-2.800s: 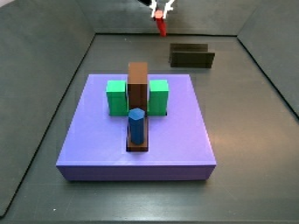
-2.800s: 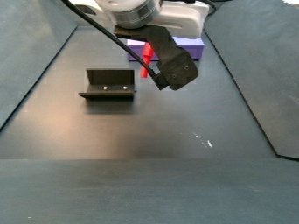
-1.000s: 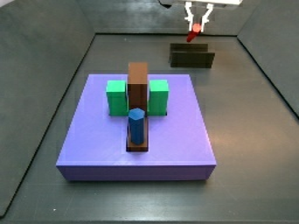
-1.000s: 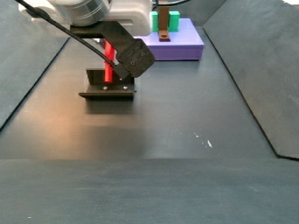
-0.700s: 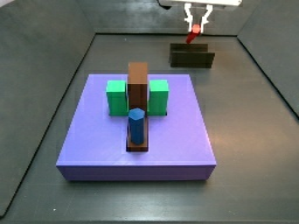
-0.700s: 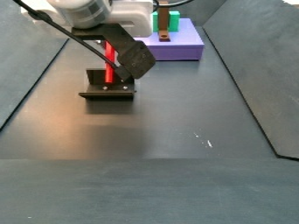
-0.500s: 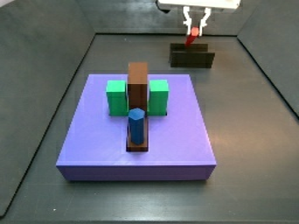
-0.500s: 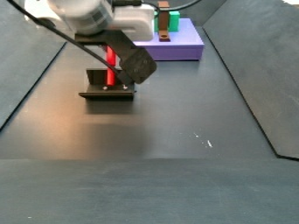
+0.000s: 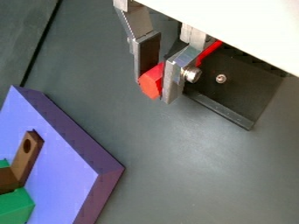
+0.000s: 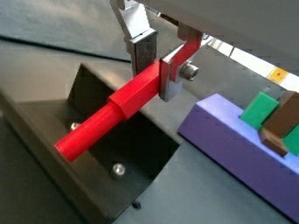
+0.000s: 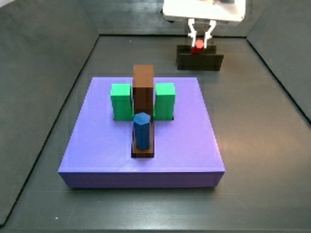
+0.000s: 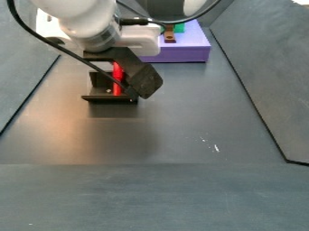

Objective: Pick up the red object. Move up. Place the red object on the fixture. Regrasp the red object. Move to above the board. Insert the red object.
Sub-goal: Place the red object on the fixture, then regrasp the red object.

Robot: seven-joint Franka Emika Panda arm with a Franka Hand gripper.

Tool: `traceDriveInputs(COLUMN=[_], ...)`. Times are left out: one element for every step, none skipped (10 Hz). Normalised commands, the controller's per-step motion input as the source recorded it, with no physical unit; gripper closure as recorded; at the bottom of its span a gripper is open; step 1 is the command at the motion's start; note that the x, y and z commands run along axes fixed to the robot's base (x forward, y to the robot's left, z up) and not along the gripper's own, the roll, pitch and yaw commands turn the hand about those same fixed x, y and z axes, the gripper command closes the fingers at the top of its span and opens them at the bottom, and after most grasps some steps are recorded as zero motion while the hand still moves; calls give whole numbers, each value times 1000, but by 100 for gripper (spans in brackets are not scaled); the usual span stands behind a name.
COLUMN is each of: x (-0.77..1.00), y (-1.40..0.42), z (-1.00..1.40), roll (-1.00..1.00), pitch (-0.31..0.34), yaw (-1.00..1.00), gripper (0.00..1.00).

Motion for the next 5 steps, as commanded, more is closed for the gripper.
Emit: traceDriveInputs(x=[0,0,0,0,29], y=[0,0,0,0,-6], z=[0,0,0,0,0], roll=[23,0,0,-14,0], pitch=[0,0,0,0,0], yaw=[0,0,0,0,0], gripper=[100,100,0,0,0])
